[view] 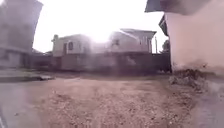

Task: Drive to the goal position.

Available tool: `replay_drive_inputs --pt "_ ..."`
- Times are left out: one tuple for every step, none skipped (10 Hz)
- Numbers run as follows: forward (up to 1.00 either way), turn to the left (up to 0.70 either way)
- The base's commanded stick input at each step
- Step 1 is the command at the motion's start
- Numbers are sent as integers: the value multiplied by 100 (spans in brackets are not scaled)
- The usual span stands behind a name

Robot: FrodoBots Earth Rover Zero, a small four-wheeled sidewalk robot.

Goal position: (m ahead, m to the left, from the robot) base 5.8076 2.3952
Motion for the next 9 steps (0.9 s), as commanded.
replay_drive_inputs --pt "70 1" --pt "70 1" --pt "70 1" --pt "70 1" --pt "70 1" --pt "70 1" --pt "70 1" --pt "70 1" --pt "70 1"
